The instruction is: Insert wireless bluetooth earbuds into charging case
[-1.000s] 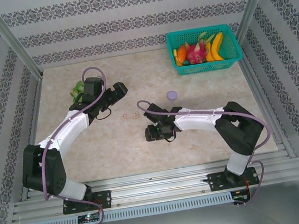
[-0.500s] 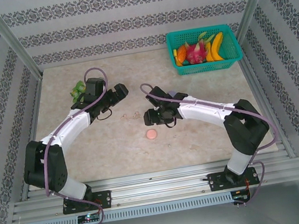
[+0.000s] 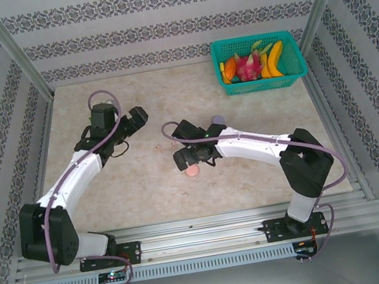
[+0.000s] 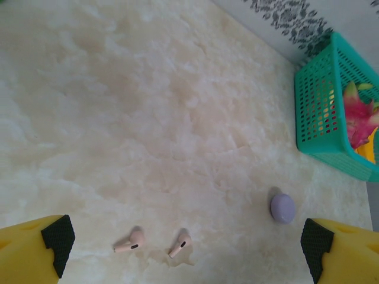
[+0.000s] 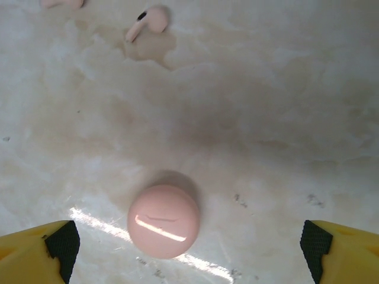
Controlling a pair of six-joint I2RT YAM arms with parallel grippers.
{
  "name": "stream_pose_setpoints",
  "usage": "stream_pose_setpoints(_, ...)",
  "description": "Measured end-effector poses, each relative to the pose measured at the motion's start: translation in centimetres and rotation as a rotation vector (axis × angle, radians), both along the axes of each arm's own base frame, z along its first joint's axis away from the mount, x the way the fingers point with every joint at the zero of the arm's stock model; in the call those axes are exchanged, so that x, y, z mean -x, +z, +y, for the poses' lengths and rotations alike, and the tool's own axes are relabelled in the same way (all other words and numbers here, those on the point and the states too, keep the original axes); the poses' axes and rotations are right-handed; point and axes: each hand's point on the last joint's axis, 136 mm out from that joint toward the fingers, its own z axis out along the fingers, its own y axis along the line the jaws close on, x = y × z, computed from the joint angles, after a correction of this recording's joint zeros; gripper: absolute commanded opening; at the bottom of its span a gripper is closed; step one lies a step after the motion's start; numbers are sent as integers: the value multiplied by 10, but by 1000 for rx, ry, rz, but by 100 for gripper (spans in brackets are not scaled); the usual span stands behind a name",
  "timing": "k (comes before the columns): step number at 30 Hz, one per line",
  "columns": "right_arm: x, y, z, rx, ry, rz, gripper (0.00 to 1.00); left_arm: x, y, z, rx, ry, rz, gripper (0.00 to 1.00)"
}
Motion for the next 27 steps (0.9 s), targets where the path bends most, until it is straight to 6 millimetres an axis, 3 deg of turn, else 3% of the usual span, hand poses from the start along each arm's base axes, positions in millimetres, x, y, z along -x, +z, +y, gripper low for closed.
stream_pose_setpoints(5,-13,34,-9,-23,-33,-131,98,10,14,13,-4,37,-46,100)
stream_pose_setpoints(7,-20,47,-11,-55,-53,-164,98,13,11,17,0,52,-45,100)
stream_pose_setpoints(10,-33,49,-23,-93,-100,-149,98,18,-1,22,21,82,-19,100)
stream_pose_setpoints(13,-40,44,-30,-132,-122,-115,94,25,-20,27,46,109,23,100)
stream_pose_setpoints(17,-29,27,-16,-153,-71,-37,82,33,-36,27,81,118,62,100)
stream_pose_setpoints(27,19,-40,22,1,70,143,78,34,-35,19,144,83,61,100)
